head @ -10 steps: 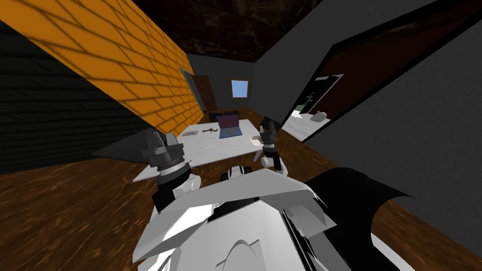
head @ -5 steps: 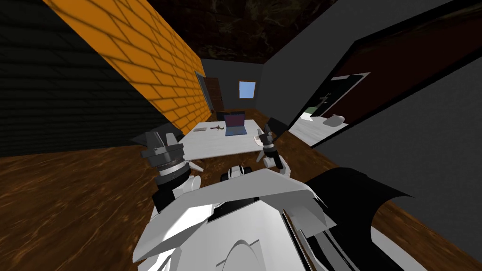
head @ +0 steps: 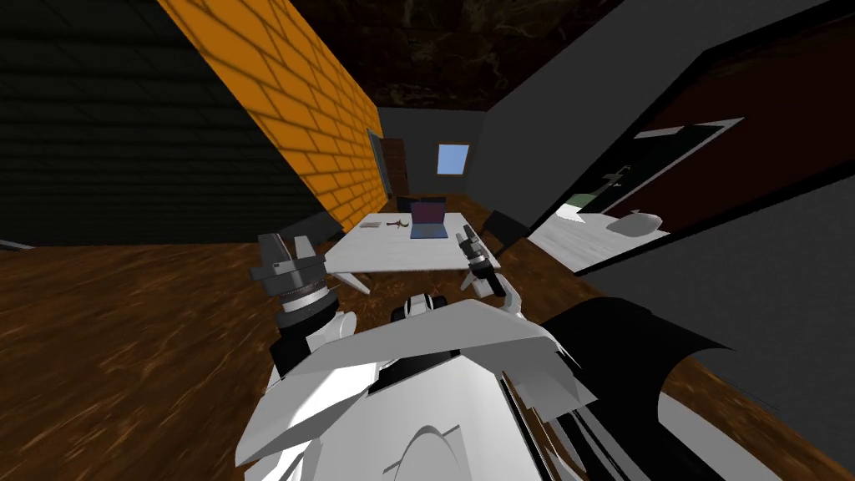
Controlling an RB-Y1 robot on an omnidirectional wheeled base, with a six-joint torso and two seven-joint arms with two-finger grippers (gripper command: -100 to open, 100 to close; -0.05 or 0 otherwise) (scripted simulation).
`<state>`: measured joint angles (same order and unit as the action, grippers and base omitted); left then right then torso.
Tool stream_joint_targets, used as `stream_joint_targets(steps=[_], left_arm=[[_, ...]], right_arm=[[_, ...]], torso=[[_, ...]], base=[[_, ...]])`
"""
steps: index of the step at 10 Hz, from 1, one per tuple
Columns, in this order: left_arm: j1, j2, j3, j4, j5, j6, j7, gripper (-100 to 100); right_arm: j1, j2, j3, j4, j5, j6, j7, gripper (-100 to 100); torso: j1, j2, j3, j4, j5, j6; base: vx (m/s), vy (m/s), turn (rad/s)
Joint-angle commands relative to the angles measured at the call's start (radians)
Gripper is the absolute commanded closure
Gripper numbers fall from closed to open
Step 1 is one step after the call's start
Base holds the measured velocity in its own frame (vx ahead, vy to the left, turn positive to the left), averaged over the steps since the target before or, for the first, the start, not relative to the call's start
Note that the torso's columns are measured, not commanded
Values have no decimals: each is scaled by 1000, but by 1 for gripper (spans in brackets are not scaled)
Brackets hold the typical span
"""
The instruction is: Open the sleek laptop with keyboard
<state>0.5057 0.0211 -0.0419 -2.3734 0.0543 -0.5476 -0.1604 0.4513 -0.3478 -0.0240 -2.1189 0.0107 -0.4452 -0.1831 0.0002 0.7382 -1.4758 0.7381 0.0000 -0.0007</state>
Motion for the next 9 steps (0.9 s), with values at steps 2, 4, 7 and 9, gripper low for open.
stream_joint_targets(steps=[2, 4, 7, 9], left_arm=[[0, 0, 0, 0, 0, 0, 0, 0], [0, 0, 0, 0, 0, 0, 0, 0], [0, 0, 0, 0, 0, 0, 0, 0], [0, 0, 0, 0, 0, 0, 0, 0]], right_arm=[[7, -107, -5, 72, 46, 70, -18, -100], [12, -156, -9, 106, 66, 100, -27, -100], [17, -225, -11, 142, 87, 133, -36, -100], [24, -276, -14, 181, 108, 167, -45, -100]], torso=[[0, 0, 0, 0, 0, 2], [-1, -1, -1, 0, 0, 1], [0, -1, 0, 0, 0, 0], [1, 0, 0, 0, 0, 0]], base=[[-33, 61, 237], [-15, 50, 273], [-8, 46, 232], [-1, 50, 279]])
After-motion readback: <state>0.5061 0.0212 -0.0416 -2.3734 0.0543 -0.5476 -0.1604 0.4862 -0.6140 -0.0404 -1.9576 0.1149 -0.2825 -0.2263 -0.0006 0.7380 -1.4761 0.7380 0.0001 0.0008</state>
